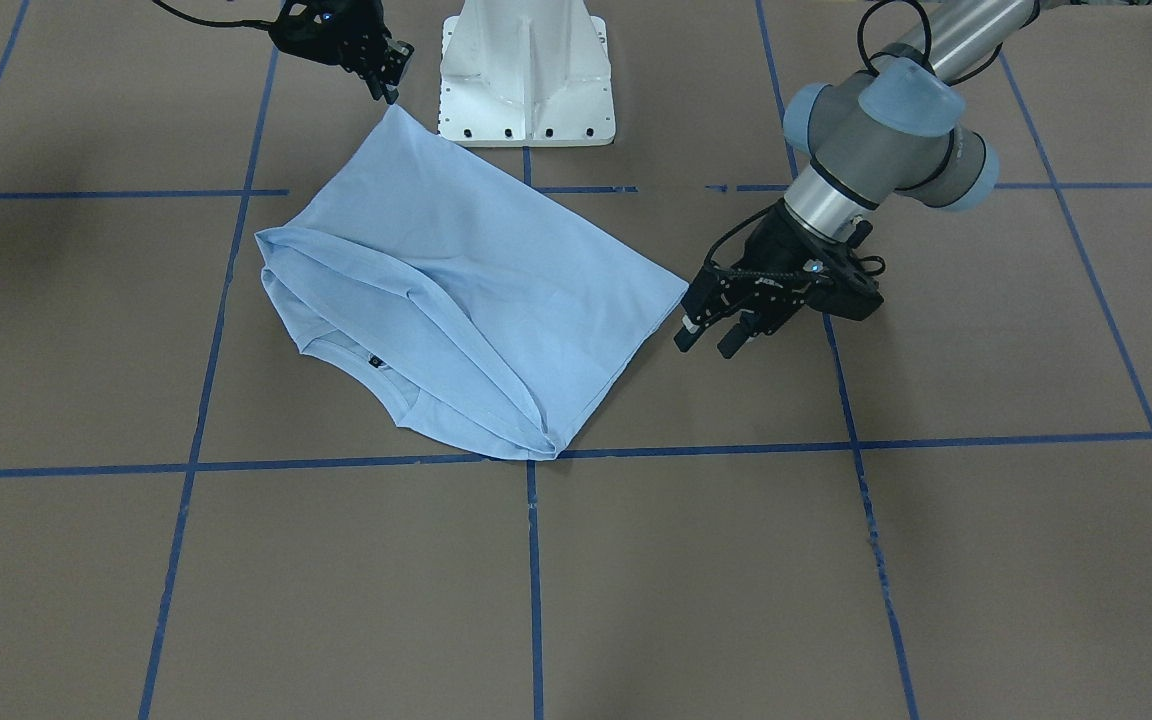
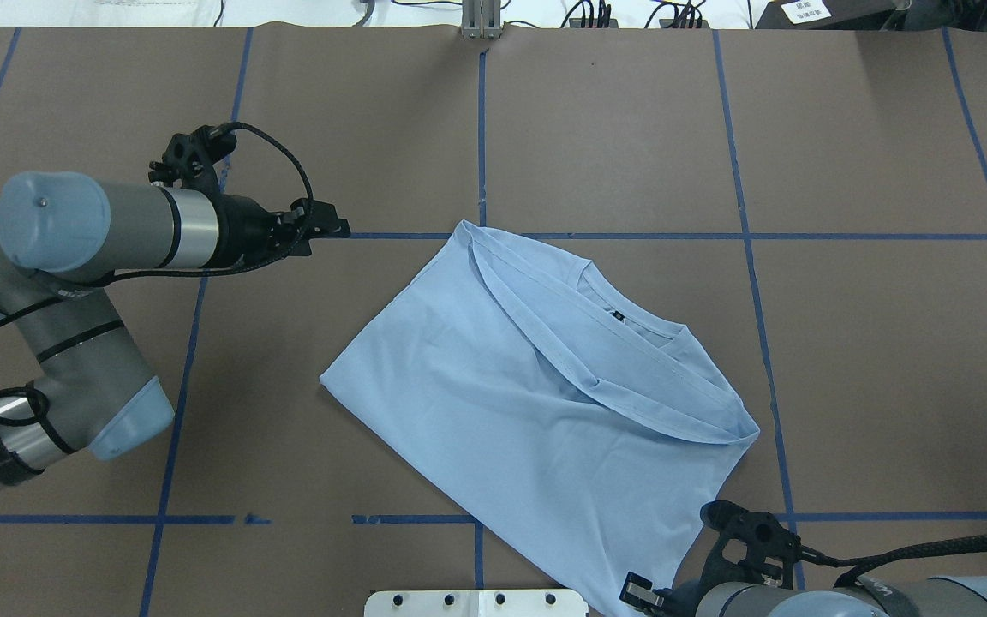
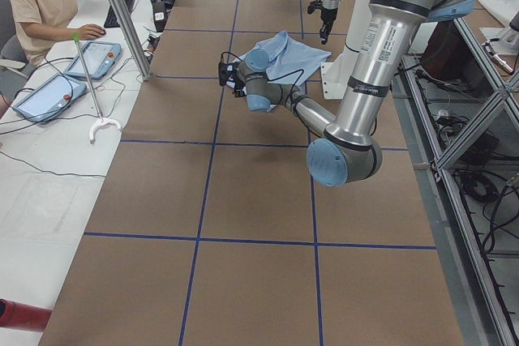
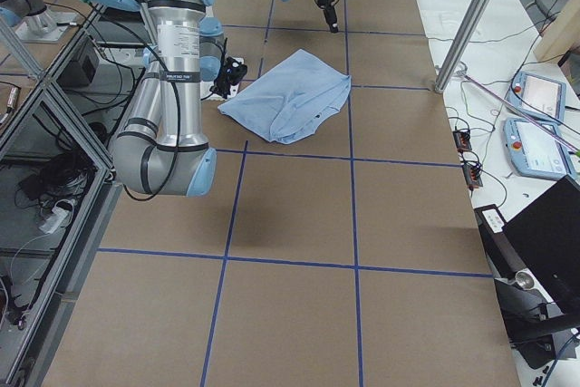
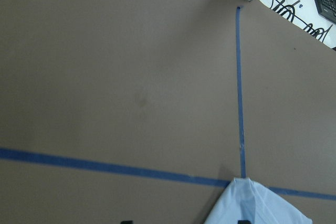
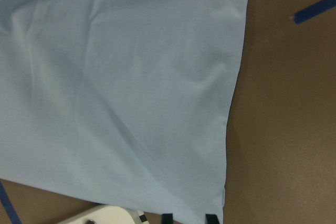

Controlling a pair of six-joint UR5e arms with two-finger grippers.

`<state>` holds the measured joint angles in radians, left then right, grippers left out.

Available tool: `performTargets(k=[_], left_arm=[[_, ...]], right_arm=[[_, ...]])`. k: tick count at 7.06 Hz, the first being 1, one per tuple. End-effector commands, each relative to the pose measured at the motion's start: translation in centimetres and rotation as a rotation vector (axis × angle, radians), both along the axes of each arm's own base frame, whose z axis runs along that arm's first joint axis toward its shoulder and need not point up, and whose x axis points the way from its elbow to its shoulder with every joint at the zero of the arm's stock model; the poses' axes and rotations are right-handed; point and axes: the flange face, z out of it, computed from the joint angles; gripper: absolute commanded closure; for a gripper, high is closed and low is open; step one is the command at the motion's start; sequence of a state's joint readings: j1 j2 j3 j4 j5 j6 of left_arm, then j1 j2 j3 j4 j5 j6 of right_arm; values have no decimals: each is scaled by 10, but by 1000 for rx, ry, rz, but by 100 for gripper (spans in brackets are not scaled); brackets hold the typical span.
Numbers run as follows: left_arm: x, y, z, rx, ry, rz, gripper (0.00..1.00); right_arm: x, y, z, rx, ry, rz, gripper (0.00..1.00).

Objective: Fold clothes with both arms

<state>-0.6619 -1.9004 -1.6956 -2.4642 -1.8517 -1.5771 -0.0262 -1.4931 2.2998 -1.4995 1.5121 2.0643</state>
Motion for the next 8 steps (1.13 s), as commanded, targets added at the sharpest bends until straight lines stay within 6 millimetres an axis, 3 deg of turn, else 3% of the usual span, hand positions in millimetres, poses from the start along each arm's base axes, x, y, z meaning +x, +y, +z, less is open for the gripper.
performTargets(k=[1, 2, 3, 4, 5, 8], left_arm=[[13, 68, 33, -146, 2, 47, 21], [31, 96, 52, -157, -41, 30, 21], [43, 101, 56, -220, -98, 2, 24], [58, 108, 45, -236, -105, 18, 28], [68, 115, 44, -239, -104, 15, 37], [75, 118, 51, -238, -121, 6, 52]], right_arm=[[30, -70, -16, 17, -35, 172, 0], [45, -114, -27, 29, -60, 271, 0], [44, -159, -28, 31, -51, 350, 0], [37, -184, -23, 53, -31, 377, 0], [29, -195, -28, 56, -31, 391, 0], [27, -196, -26, 56, -27, 394, 0]])
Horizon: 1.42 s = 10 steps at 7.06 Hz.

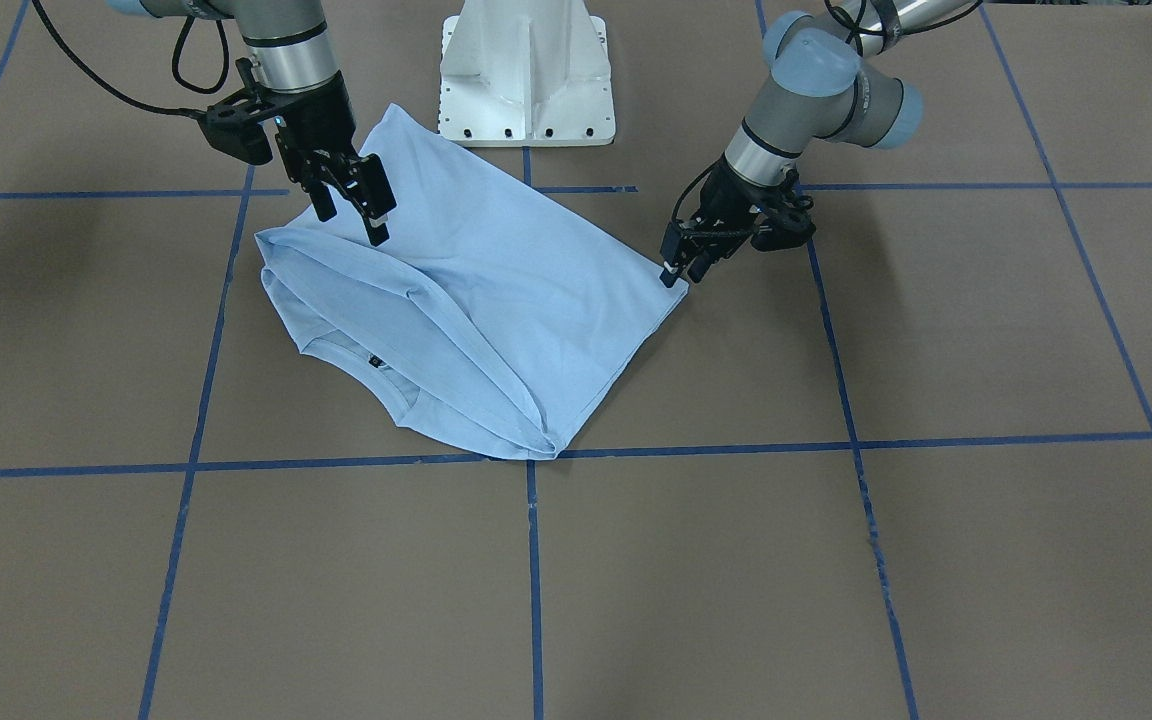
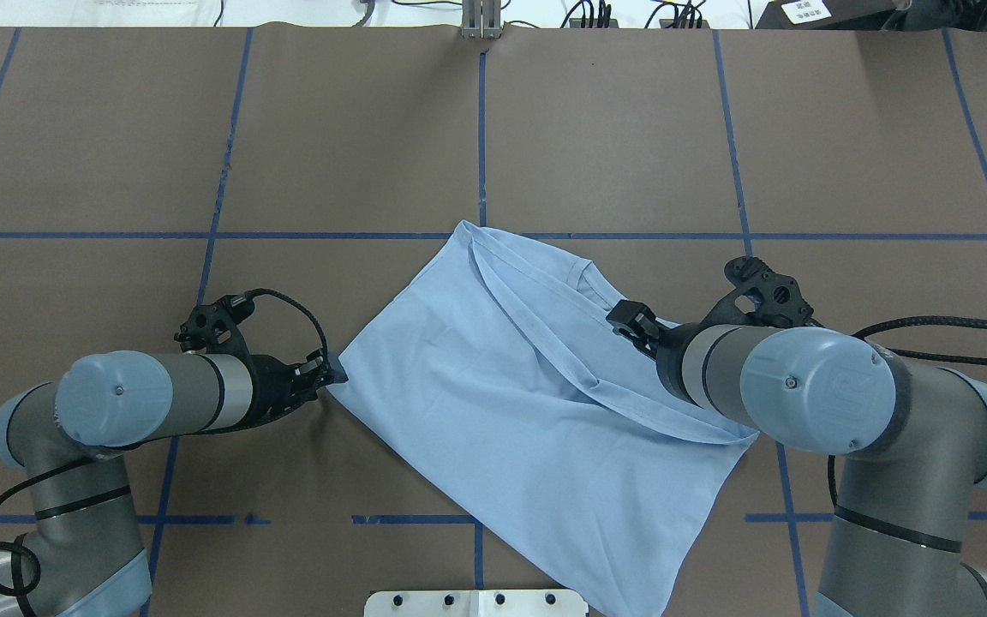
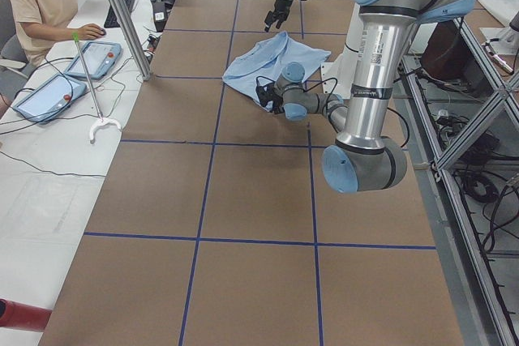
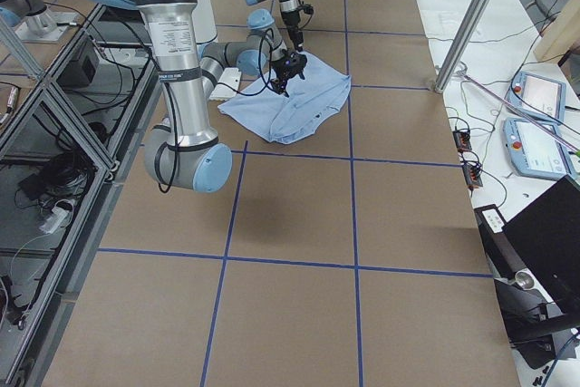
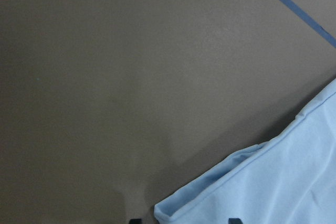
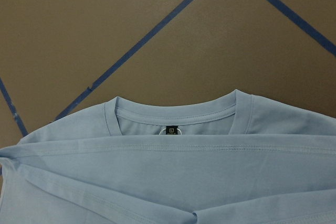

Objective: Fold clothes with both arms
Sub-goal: 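Grasp the folded shirt edges with both grippers and pull them apart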

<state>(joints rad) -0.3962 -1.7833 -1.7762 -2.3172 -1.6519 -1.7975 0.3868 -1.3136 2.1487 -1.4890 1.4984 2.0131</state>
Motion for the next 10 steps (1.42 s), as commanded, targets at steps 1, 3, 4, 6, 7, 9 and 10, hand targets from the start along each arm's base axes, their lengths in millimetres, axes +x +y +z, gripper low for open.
performTargets(k=[1, 3, 4, 6, 7, 9, 10], left_arm=[[0, 0, -1, 1, 1, -4, 60], [1, 1, 0, 1, 0, -3, 84], [0, 0, -1, 1, 1, -4, 92], [-5, 0, -9, 14, 14, -6, 100], [-19, -25, -4, 63, -16, -30, 100], [-11, -141, -32, 208, -86, -114, 100], [8, -217, -63, 200, -101, -183, 100]], right_arm=[[0, -3, 0, 2, 0, 8, 0], [2, -4, 0, 0, 3, 10, 0], [2, -4, 0, 0, 3, 10, 0], [2, -4, -2, 0, 0, 11, 0], [2, -5, -2, 2, -3, 16, 0], [-3, -6, -16, 14, -33, 16, 0], [-9, -7, -19, 27, -67, 16, 0]])
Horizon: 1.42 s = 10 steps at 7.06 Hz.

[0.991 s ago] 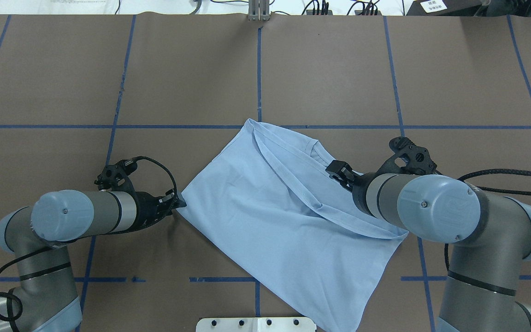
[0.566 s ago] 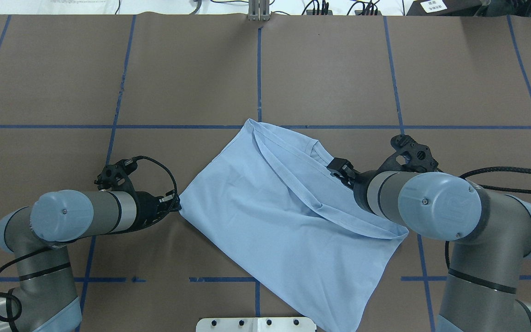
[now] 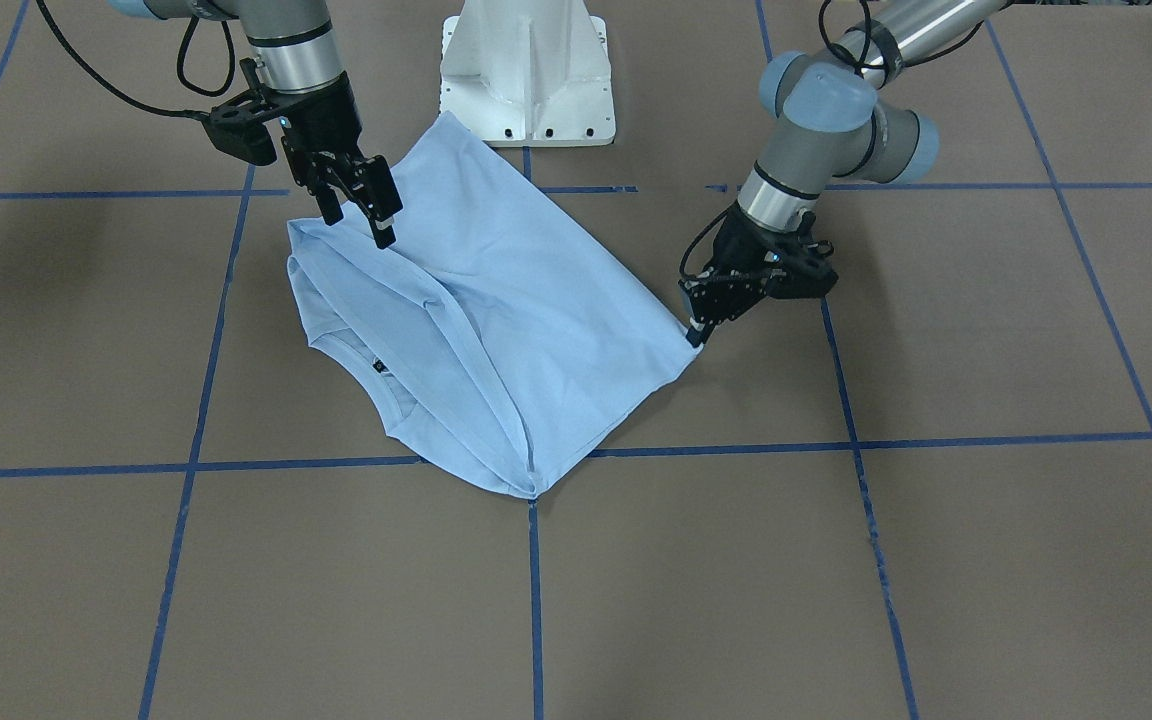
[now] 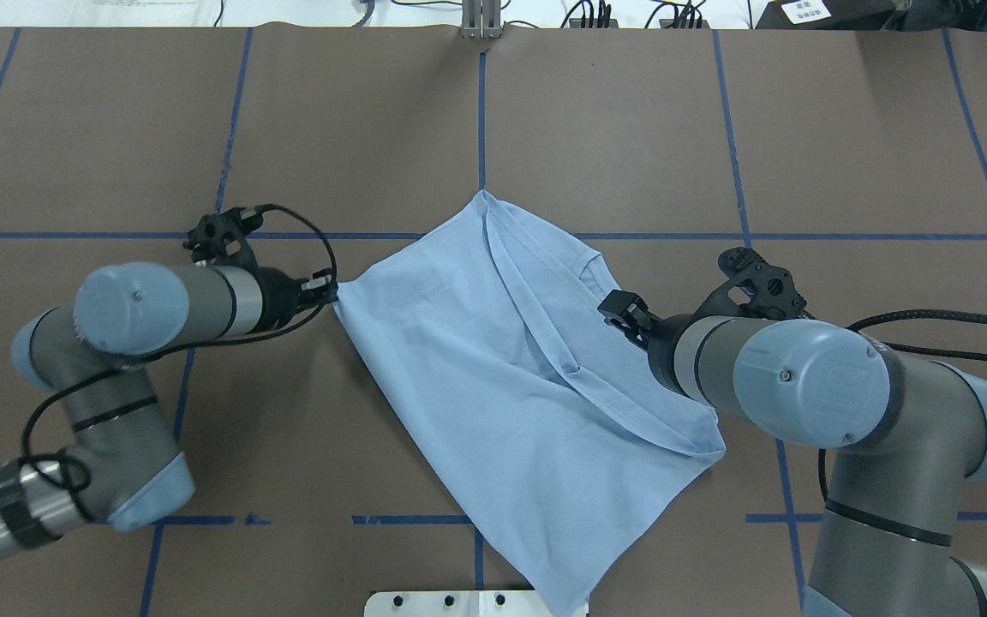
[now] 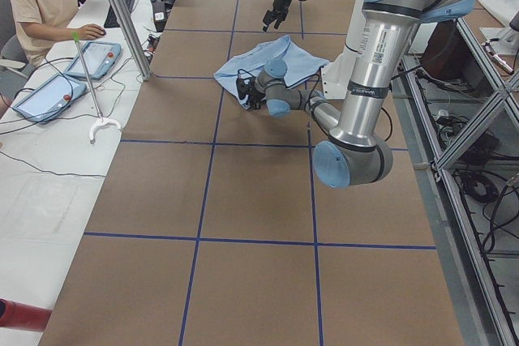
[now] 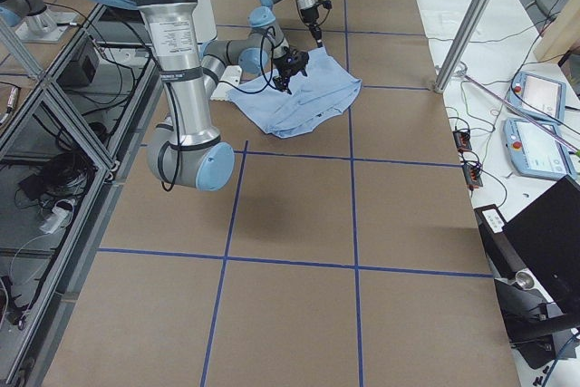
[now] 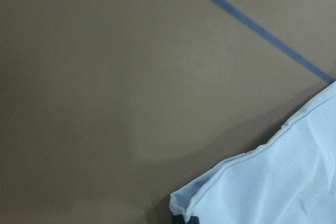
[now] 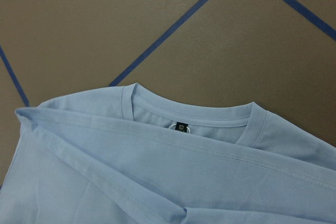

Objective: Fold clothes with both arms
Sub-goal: 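Grasp the folded shirt edges with both grippers and pull them apart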

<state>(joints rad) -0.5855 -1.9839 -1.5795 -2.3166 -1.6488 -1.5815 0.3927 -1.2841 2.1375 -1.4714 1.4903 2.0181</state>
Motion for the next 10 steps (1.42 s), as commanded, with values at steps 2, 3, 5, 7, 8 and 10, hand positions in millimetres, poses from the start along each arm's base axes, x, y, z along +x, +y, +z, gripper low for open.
performTargets(k=[2, 3, 5, 7, 8, 10], left_arm=[[-11, -178, -42, 36, -93, -156, 100], [11, -215, -52, 39, -94, -170, 100], [18, -229, -50, 68, -53, -179, 77], [-15, -172, -60, 135, 39, -156, 50], [-35, -144, -43, 136, 60, -122, 50], [-40, -137, -23, 120, 48, -106, 50]], right_arm=[[-8, -8, -11, 50, -49, 41, 0], [-9, -9, -12, 52, -52, 45, 0], [-10, -7, -13, 56, -55, 41, 0], [-28, -7, 1, 88, 7, 9, 0], [-55, -5, -10, 218, 71, -118, 0], [-111, 12, -10, 411, 204, -315, 11]])
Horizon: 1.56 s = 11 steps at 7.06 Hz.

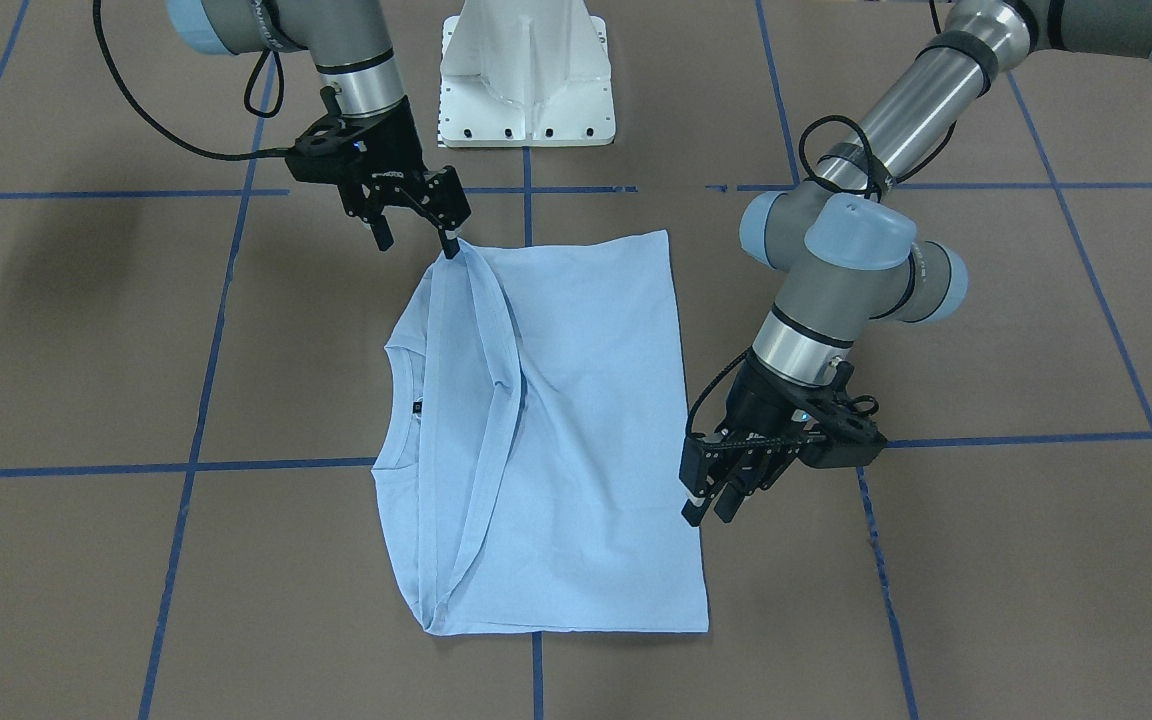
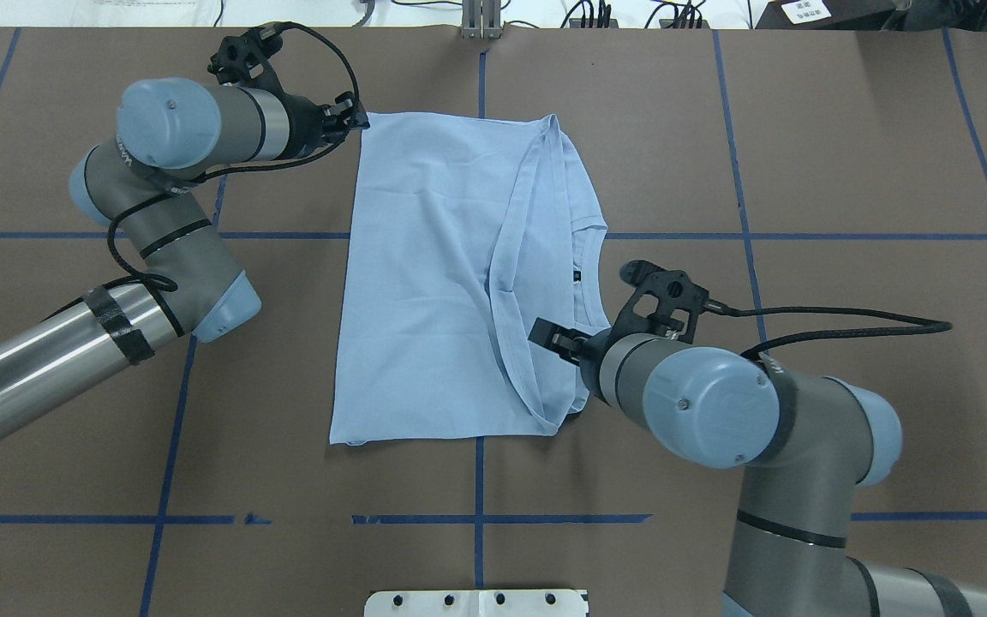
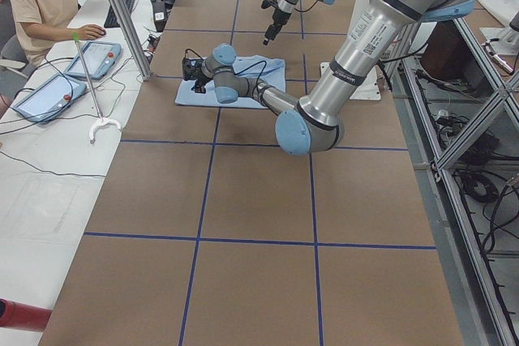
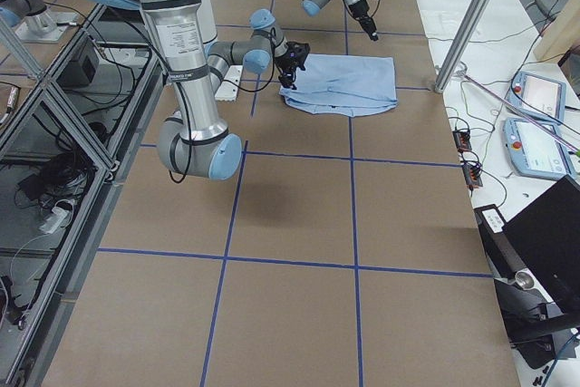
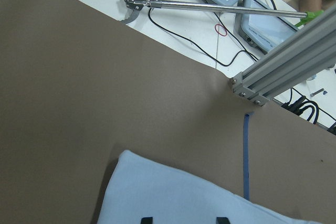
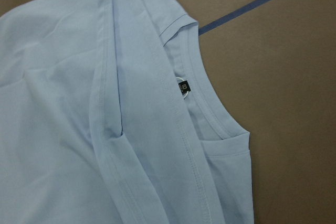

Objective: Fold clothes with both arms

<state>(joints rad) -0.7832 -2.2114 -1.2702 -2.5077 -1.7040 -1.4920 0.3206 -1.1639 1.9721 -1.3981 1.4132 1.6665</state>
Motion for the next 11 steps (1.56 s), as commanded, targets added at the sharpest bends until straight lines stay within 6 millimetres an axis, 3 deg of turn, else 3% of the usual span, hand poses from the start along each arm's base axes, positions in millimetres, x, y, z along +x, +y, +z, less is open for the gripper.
performTargets(k=[1, 2, 5, 9, 11], left_arm=[[-4, 8, 16, -9, -7, 10, 49], [-3, 8, 18, -9, -7, 12, 49], [-5, 10, 31, -20, -18, 12, 49], [-6, 11, 38, -21, -30, 14, 49], [-7, 12, 40, -22, -33, 15, 49]], right_arm=[[-59, 13, 4, 263, 194, -217, 13], [-69, 24, -6, 371, 234, -294, 27], [-91, 31, 3, 466, 315, -401, 40], [-85, 21, 7, 491, 339, -410, 100], [-81, 19, 3, 491, 328, -406, 100]])
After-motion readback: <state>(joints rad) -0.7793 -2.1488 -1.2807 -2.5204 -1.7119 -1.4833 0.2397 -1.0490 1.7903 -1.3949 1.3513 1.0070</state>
